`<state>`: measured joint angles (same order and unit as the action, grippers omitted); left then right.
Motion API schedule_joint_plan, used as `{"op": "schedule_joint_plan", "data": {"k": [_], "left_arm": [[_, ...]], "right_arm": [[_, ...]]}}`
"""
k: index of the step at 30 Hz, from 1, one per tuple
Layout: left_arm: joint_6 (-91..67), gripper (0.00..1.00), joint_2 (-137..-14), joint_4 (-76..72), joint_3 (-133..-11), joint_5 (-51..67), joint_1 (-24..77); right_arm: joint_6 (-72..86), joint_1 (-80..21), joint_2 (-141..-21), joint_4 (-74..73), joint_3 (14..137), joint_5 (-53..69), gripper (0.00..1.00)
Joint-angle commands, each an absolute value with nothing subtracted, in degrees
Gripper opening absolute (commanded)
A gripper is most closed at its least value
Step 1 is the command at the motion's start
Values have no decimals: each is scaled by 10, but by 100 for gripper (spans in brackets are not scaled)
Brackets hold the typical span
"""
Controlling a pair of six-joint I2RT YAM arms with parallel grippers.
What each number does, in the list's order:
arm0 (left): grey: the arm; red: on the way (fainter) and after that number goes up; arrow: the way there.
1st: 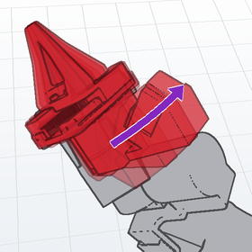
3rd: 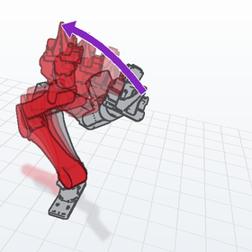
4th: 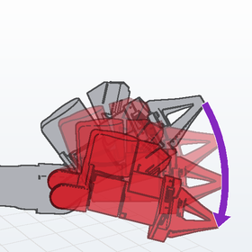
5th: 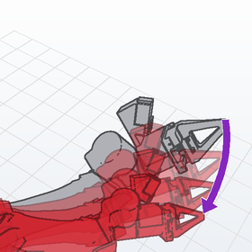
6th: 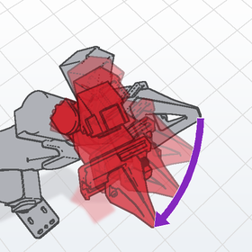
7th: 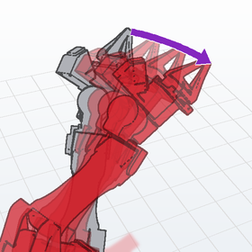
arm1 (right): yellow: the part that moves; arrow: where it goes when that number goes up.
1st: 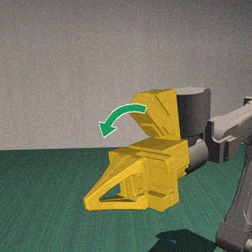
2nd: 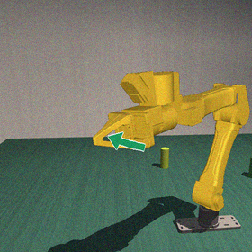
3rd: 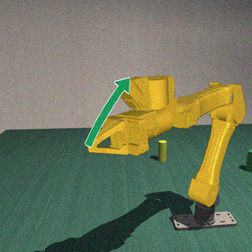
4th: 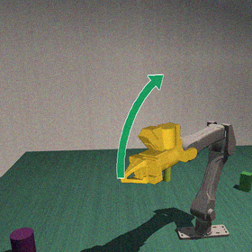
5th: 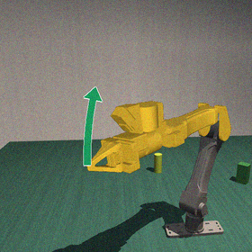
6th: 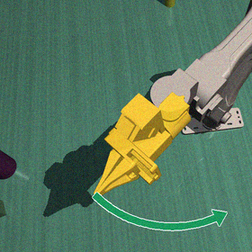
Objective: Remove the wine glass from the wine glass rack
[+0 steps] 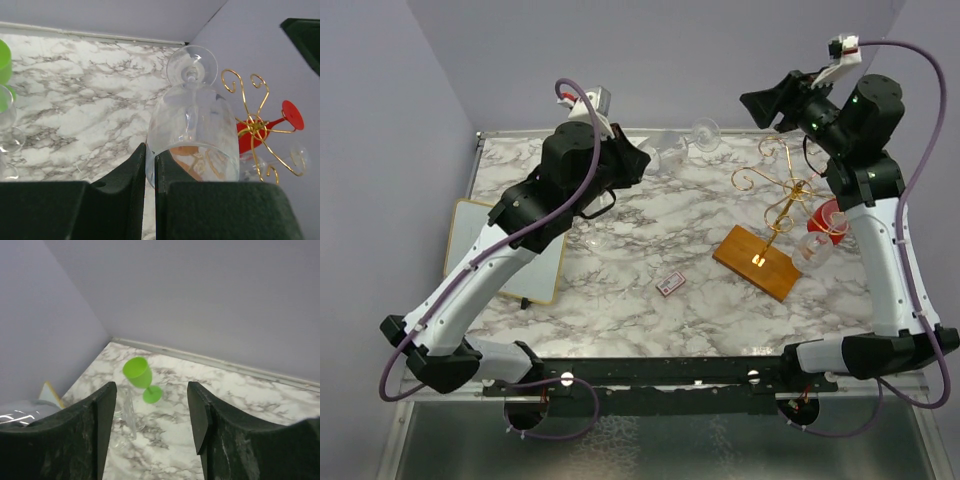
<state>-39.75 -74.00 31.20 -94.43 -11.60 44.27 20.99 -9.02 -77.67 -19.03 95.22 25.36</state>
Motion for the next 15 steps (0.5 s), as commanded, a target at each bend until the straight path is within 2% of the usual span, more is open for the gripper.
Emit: {"op": "schedule_joint_plan", "data": {"k": [1,3,4,9,15], "left_arm": [[-327,0,-797,385,-1039,-178,443],[-289,0,-842,432,-1089,-183,442],[-274,0,-870,459,-1122,-188,442],[-199,0,-1007,568,-1264,-190,434],[-144,0,-1132,660,-1401,-114,393]], "right_arm": [[129,-92,-748,-258,1017,99,63],[112,-92,-722,-253,1020,84,79],[105,-92,-710,-249,1018,77,80],[77,-92,-655,-249,1015,35,82],[53,-92,-588,-229,983,17,82]]}}
